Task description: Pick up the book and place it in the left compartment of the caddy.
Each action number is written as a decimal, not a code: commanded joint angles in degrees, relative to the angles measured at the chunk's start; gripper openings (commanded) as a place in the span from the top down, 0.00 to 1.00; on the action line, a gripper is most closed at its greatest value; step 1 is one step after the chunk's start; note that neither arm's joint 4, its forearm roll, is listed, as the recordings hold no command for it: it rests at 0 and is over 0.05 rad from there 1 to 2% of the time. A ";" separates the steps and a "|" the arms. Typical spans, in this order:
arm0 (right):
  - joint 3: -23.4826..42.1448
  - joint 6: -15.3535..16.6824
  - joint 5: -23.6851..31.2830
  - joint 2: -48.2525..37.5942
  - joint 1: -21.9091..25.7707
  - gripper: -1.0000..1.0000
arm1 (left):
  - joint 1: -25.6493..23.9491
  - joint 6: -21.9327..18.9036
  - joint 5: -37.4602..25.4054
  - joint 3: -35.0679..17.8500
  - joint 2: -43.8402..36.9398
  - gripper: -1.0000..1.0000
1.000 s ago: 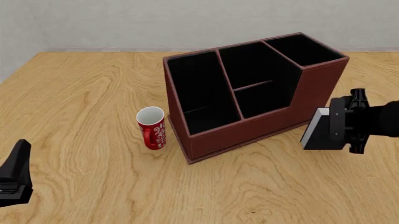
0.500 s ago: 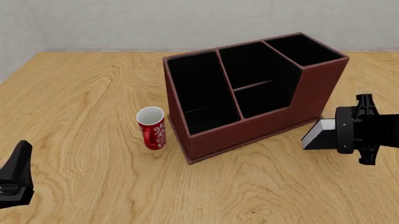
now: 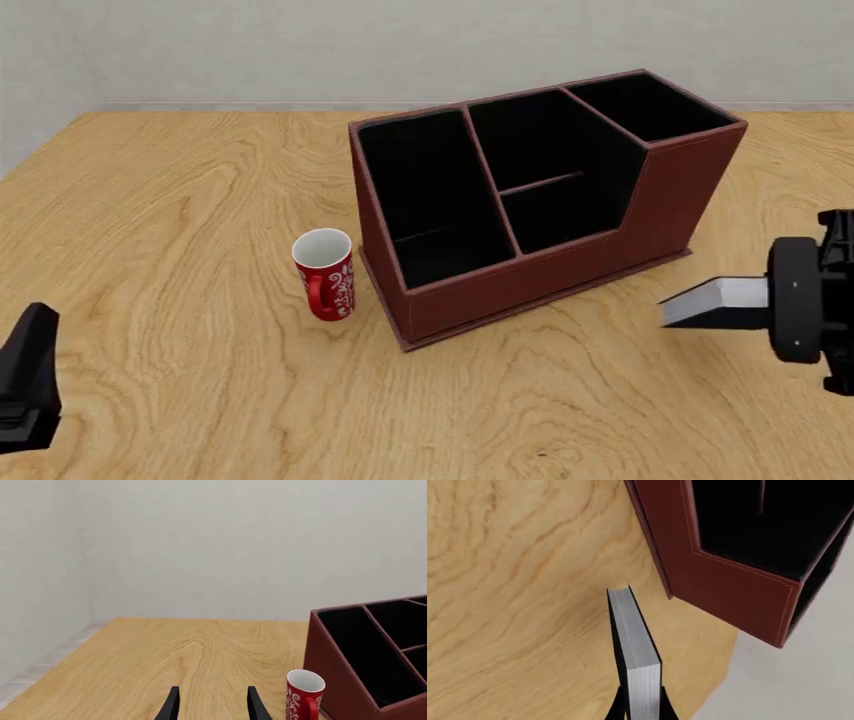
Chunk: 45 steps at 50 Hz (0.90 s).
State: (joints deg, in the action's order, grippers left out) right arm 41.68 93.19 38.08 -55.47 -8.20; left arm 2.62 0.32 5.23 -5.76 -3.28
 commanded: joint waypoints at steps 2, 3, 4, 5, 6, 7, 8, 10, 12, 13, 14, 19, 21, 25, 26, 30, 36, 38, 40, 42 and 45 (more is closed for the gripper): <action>4.73 -3.23 11.22 8.49 -0.60 1.00 | -0.69 0.84 -0.75 -0.23 1.40 0.00; 7.28 -6.12 14.29 8.85 -0.08 1.00 | -0.76 0.90 -0.55 -0.13 1.40 0.00; 8.16 -7.23 15.81 9.42 0.72 1.00 | -0.80 0.90 -0.45 -0.09 1.38 0.00; 9.89 -9.62 17.76 9.58 2.19 1.00 | -0.83 0.92 -0.43 -0.09 1.41 0.00; 11.73 -11.85 19.65 10.07 3.55 1.00 | -0.88 0.97 -0.39 -0.14 1.35 0.00; 13.65 -14.30 21.29 9.81 4.54 1.00 | -0.94 1.01 -0.38 -0.18 1.32 0.00; 14.18 -15.01 23.05 10.86 5.76 1.00 | -1.03 0.97 -0.39 -0.22 1.32 0.00; 15.79 -16.25 25.90 12.05 5.84 1.00 | -1.21 0.95 -0.53 -0.49 1.30 0.00; 19.00 -20.06 30.08 12.80 9.00 1.00 | -1.50 0.88 -0.42 -0.55 1.22 0.00; 18.32 -18.99 30.22 13.50 7.46 1.00 | -1.65 0.92 -0.36 -0.53 1.17 0.00; 20.26 -23.44 31.79 13.27 11.05 1.00 | -1.74 0.93 -0.14 -0.42 1.01 0.00; 23.51 -35.14 31.82 10.74 15.98 1.00 | -2.07 1.02 -0.89 -1.00 1.58 0.00; 25.34 -40.06 31.82 9.07 17.62 1.00 | -2.20 0.92 -1.22 -1.19 1.89 0.00; 26.10 -43.40 31.82 9.33 21.53 1.00 | -2.11 0.92 -1.16 -0.96 2.11 0.00; 25.98 -43.71 31.82 9.19 21.34 1.00 | -2.08 0.85 -1.26 -1.01 2.17 0.00; 28.59 -48.56 31.82 7.10 23.98 1.00 | -1.62 1.08 -1.77 -1.43 2.52 0.00; 33.43 -57.10 31.82 3.49 31.30 1.00 | -0.38 -0.38 -2.61 -1.70 2.54 0.00; 34.77 -59.58 31.82 2.27 33.02 1.00 | -0.36 -1.01 -2.54 -1.66 2.67 0.00; 35.97 -60.55 31.82 1.06 33.93 1.00 | -0.01 -1.07 -2.53 -1.56 2.64 0.00; 35.25 -59.44 31.82 0.35 34.13 1.00 | -0.42 -1.11 -2.49 -1.78 3.03 0.00; 37.06 -59.06 31.82 -2.45 32.77 1.00 | -0.80 -5.26 -4.23 -2.76 1.62 0.00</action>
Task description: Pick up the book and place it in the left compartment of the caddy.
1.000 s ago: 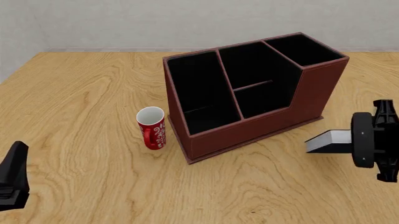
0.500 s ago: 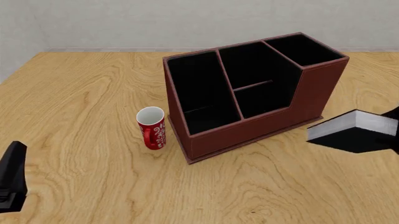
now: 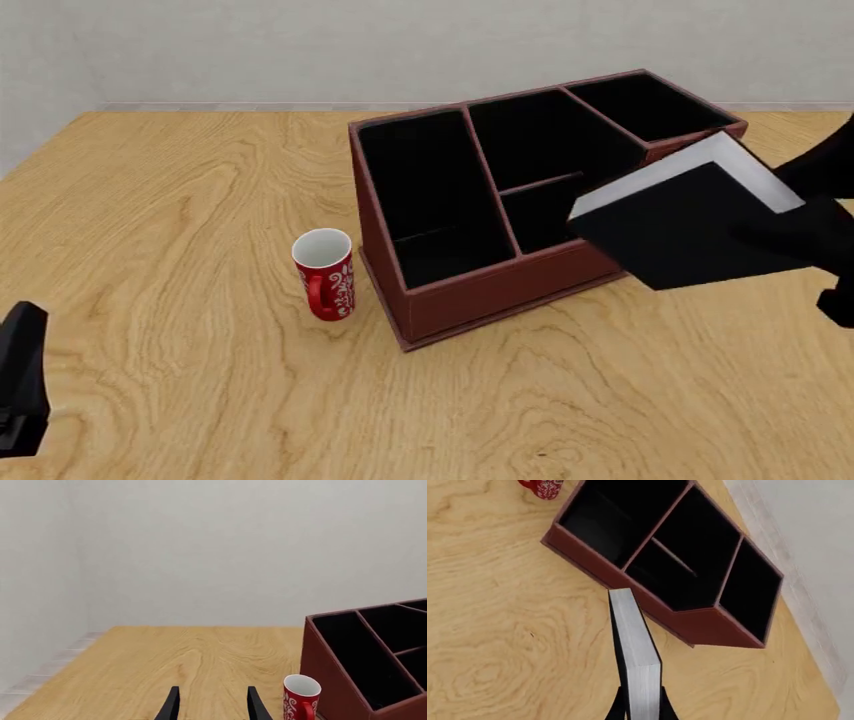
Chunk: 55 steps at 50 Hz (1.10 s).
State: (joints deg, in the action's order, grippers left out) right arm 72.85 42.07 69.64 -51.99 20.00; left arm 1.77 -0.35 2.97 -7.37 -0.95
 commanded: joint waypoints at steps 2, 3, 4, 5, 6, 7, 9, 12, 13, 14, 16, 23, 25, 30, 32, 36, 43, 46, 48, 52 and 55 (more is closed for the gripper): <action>7.36 -9.31 0.26 -7.73 5.65 1.00 | 0.43 -4.56 -2.50 -2.24 0.73 0.00; 8.44 -10.11 0.26 -8.53 6.22 1.00 | 0.59 -4.30 -3.27 -2.55 0.89 0.00; 10.35 -12.52 0.26 -9.89 8.39 1.00 | 0.57 -4.19 -3.52 -2.85 0.72 0.00; 10.36 -12.52 0.26 -9.91 8.40 1.00 | 0.57 -4.19 -3.52 -2.86 0.71 0.00; 11.27 -12.75 0.26 -10.55 8.64 1.00 | 0.98 -4.04 -3.61 -2.97 0.76 0.00; 12.01 -12.47 0.26 -11.32 8.66 1.00 | 1.36 -3.20 -3.92 -3.11 0.78 0.00; 13.21 -11.70 0.26 -12.88 8.83 1.00 | 1.21 -2.64 -4.28 -3.55 0.89 0.00; 14.66 -12.03 0.26 -14.56 9.65 1.00 | 1.00 -2.98 -4.42 -3.76 0.91 0.00; 15.28 -12.48 0.26 -15.11 10.16 1.00 | 0.99 -3.01 -4.64 -4.06 0.91 0.00; 16.09 -12.42 0.26 -15.81 10.17 1.00 | 0.90 -3.19 -4.87 -4.35 0.91 0.00; 17.30 -12.88 0.26 -16.84 10.47 1.00 | 0.77 -3.26 -4.87 -4.54 0.92 0.00; 22.20 -14.75 0.26 -20.86 12.94 1.00 | 0.31 -3.37 -5.07 -5.14 0.93 0.00; 23.31 -15.68 0.26 -21.94 13.57 1.00 | 0.33 -3.35 -4.89 -4.92 0.94 0.00; 24.84 -15.79 0.26 -24.02 13.90 1.00 | 0.42 -3.04 -4.88 -4.83 0.94 0.00; 24.88 -15.86 0.26 -24.56 14.13 1.00 | 0.56 -2.88 -5.06 -4.94 0.94 0.00; 27.24 -15.81 0.26 -27.13 13.20 1.00 | 1.05 -2.63 -5.23 -5.31 0.94 0.00; 29.40 -14.06 0.26 -29.83 11.78 1.00 | 1.55 -2.48 -4.82 -4.96 0.94 0.00; 30.55 -14.43 0.26 -30.94 11.83 1.00 | 1.65 -2.56 -4.91 -4.99 0.94 0.00; 31.21 -14.75 0.26 -31.61 12.00 1.00 | 1.64 -2.71 -4.87 -5.01 0.94 0.00; 32.00 -15.39 0.26 -33.04 12.53 1.00 | 1.80 -2.70 -4.62 -4.82 0.94 0.00; 32.41 -15.37 0.26 -33.92 12.44 1.00 | 1.87 -2.72 -4.32 -4.49 0.94 0.00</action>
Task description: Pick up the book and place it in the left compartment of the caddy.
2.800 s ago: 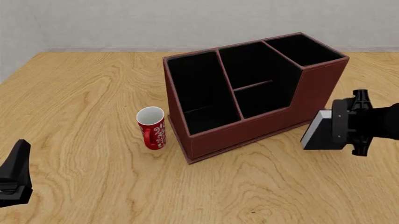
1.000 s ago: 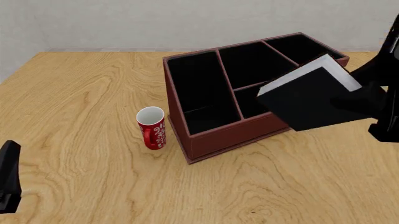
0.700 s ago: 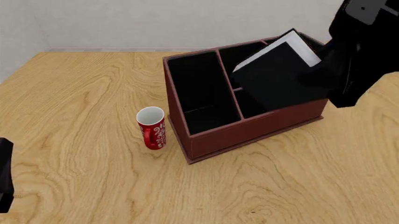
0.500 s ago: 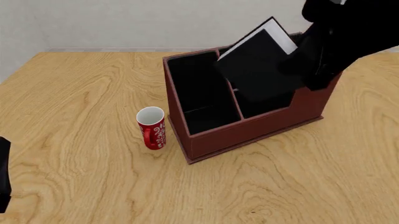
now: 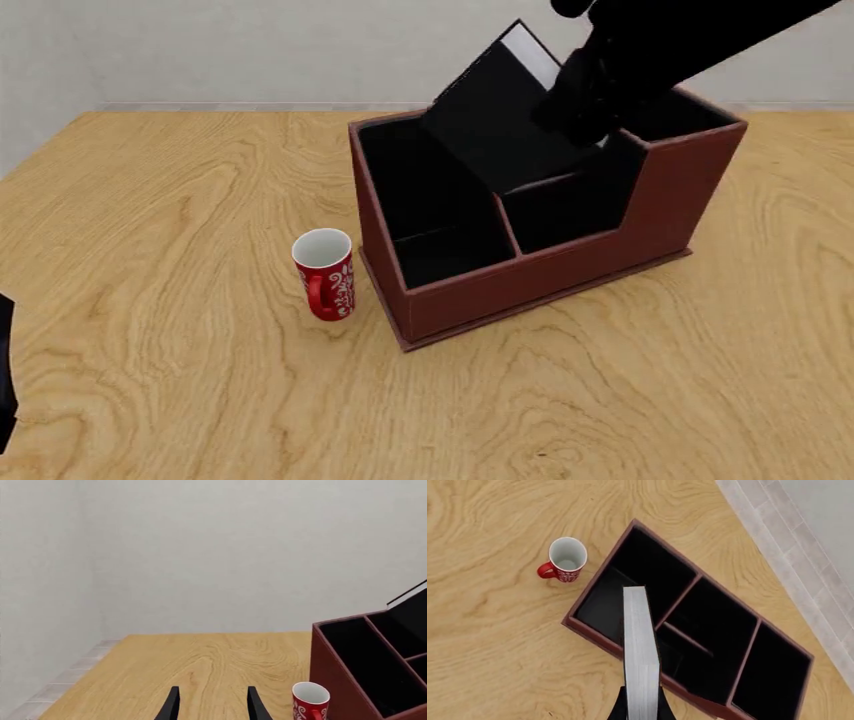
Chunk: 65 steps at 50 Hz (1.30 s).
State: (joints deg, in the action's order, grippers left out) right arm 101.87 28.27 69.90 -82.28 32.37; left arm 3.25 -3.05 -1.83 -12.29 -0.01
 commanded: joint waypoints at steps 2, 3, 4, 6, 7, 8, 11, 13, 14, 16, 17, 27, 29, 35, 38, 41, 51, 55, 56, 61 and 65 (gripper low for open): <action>3.68 -1.48 0.00 -4.26 -0.01 1.00 | 0.61 0.05 0.69 0.62 0.01 0.00; 3.88 -1.47 0.00 -4.53 -0.11 1.00 | 0.66 0.07 0.80 0.78 0.01 0.00; 4.18 -1.56 0.00 -4.83 -0.14 1.00 | 0.72 0.10 0.92 0.93 0.01 0.00; 4.27 -1.62 0.00 -5.29 -0.06 1.00 | 0.99 0.23 1.13 1.18 0.01 0.00; 4.35 -1.46 0.00 -5.52 -0.24 1.00 | 1.05 0.27 1.01 1.07 0.01 0.00; 4.52 -1.72 0.00 -6.01 -0.01 1.00 | 1.24 0.25 0.94 1.10 0.01 0.00; 4.87 -1.75 0.00 -6.63 -0.06 1.00 | 1.49 0.26 0.56 0.70 0.01 0.00; 5.20 -1.72 0.00 -6.99 -0.29 1.00 | 1.55 0.15 0.46 0.72 0.01 0.00; 5.20 -1.82 0.00 -7.06 -0.25 1.00 | 1.53 0.01 0.52 0.80 0.01 0.00; 5.15 -1.66 0.00 -7.22 -0.50 1.00 | 1.61 -0.08 0.62 0.98 0.01 0.00; 5.19 -1.27 0.00 -7.41 -1.10 1.00 | 1.66 -0.05 0.72 1.04 0.01 0.00; 5.74 -1.33 0.00 -8.20 -1.38 1.00 | 1.43 -0.36 0.23 0.50 0.01 0.00; 5.93 -1.53 0.00 -8.50 -0.95 1.00 | 1.43 -0.55 0.34 0.65 0.01 0.00; 7.40 -1.91 0.00 -10.25 -0.30 1.00 | 1.49 -0.07 0.64 0.41 0.01 0.00; 8.28 -2.20 0.00 -11.15 -0.13 1.00 | 1.53 -0.29 0.81 0.67 0.01 0.00; 9.34 -2.64 0.00 -12.54 0.07 1.00 | 1.52 -0.39 1.08 1.01 0.01 0.00; 9.99 -4.20 0.00 -14.30 1.54 1.00 | 2.16 -0.69 1.50 1.15 0.01 0.00; 9.89 -4.63 0.00 -14.45 1.71 1.00 | 2.22 -0.67 1.53 1.09 0.01 0.00; 9.98 -4.63 0.00 -14.58 1.56 1.00 | 2.16 -0.64 1.62 1.13 0.01 0.00; 9.90 -5.16 -0.01 -14.98 2.07 1.00 | 2.01 -0.69 0.86 0.19 0.01 0.00; 10.33 -5.47 -0.02 -15.83 2.40 1.00 | 2.04 -0.72 1.24 0.53 0.01 0.00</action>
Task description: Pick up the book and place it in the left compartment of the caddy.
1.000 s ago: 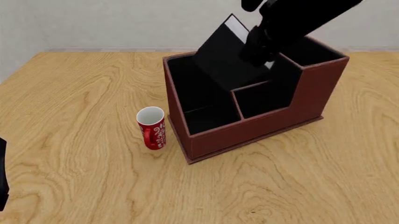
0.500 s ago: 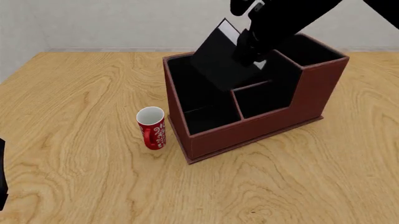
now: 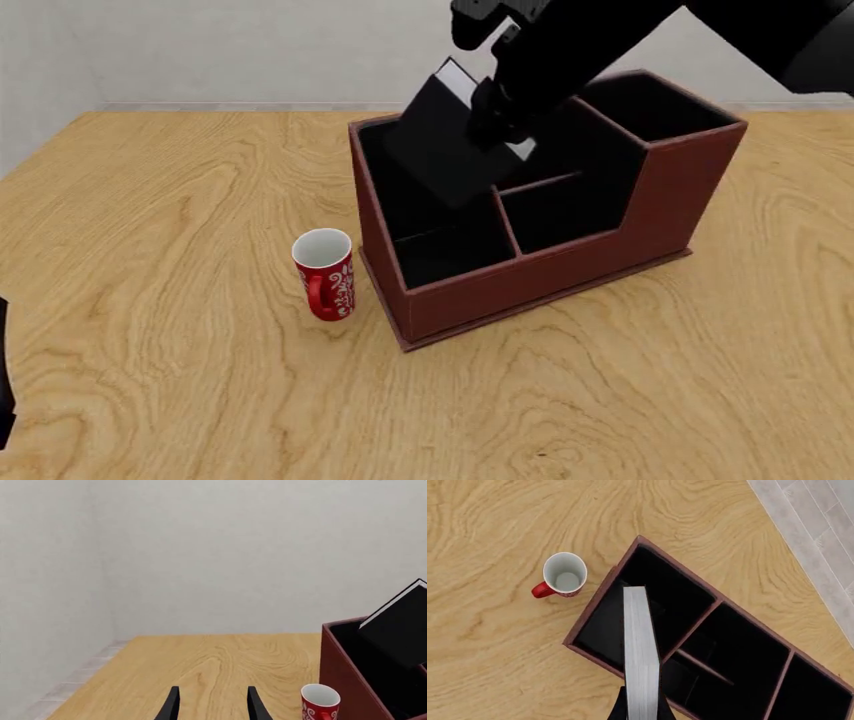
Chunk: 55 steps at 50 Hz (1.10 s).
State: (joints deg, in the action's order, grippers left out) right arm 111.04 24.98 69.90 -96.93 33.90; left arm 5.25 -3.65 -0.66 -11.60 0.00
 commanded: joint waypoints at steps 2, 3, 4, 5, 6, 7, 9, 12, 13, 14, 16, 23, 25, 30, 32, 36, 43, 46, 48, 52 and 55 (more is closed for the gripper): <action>1.31 -2.33 -0.03 -1.68 1.02 1.00 | 0.09 -0.20 -0.04 -0.22 0.00 0.00; 1.45 -2.50 0.00 -1.97 1.16 1.00 | 0.12 -0.24 -0.07 -0.28 0.00 0.00; 1.49 -2.25 -0.01 -2.37 0.94 1.00 | 0.09 -0.29 0.26 0.08 0.00 0.00; 1.49 -2.25 -0.01 -2.37 0.94 1.00 | 0.09 -0.29 0.26 0.08 0.00 0.00; 1.55 -2.60 -0.01 -2.64 1.17 1.00 | 0.16 -0.30 0.86 0.69 0.00 0.00; 1.62 -2.60 -0.01 -2.77 1.11 1.00 | 0.20 -0.27 0.83 0.63 0.00 0.00; 1.46 -2.63 -0.02 -2.86 1.01 1.00 | 0.20 -0.34 0.60 0.38 0.00 0.00; 1.47 -2.64 -0.07 -3.13 0.53 1.00 | 0.09 -0.45 0.61 0.33 0.00 0.00; 1.47 -2.63 -0.07 -3.13 0.53 1.00 | 0.09 -0.45 0.61 0.33 0.00 0.00; 1.56 -2.71 -0.11 -3.27 0.32 1.00 | 0.03 -0.46 0.45 0.17 0.00 0.00; 1.52 -2.63 -0.09 -3.45 0.16 1.00 | 0.03 -0.47 0.76 0.46 0.00 0.00; -2.38 -2.75 -2.49 -2.71 -0.12 1.00 | 0.04 -0.63 1.72 1.24 0.00 0.00; -3.17 -2.90 -2.98 -2.53 -0.06 1.00 | 0.11 -0.69 2.00 1.47 0.00 0.00; -4.96 -3.06 -4.12 -2.19 0.01 1.00 | 0.06 -0.67 0.55 0.00 0.00 0.00; -5.45 -3.26 -4.50 -2.12 0.06 1.00 | 0.01 -0.67 0.40 -0.14 0.00 0.00; -7.00 -3.93 -5.77 -2.05 0.78 1.00 | -0.07 -0.63 1.42 0.93 0.00 0.00; -8.14 -4.35 -7.39 -2.84 1.12 1.00 | -0.11 -0.68 3.07 2.65 0.00 0.00; -8.19 -4.60 -7.90 -3.33 1.21 1.00 | -0.13 -0.72 3.29 2.94 0.00 0.00; -8.45 -4.65 -8.39 -3.63 1.06 1.00 | -0.06 -0.66 3.41 3.09 0.00 0.00; -9.17 -4.71 -9.34 -4.11 0.98 1.00 | 0.02 -0.70 3.71 3.34 0.00 0.00; -9.65 -5.00 -10.00 -4.47 1.00 1.00 | 0.01 -0.82 3.89 3.55 0.00 0.00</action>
State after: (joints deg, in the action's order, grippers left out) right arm 102.55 21.70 62.21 -100.81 34.83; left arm 5.23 -4.35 2.40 -8.93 0.00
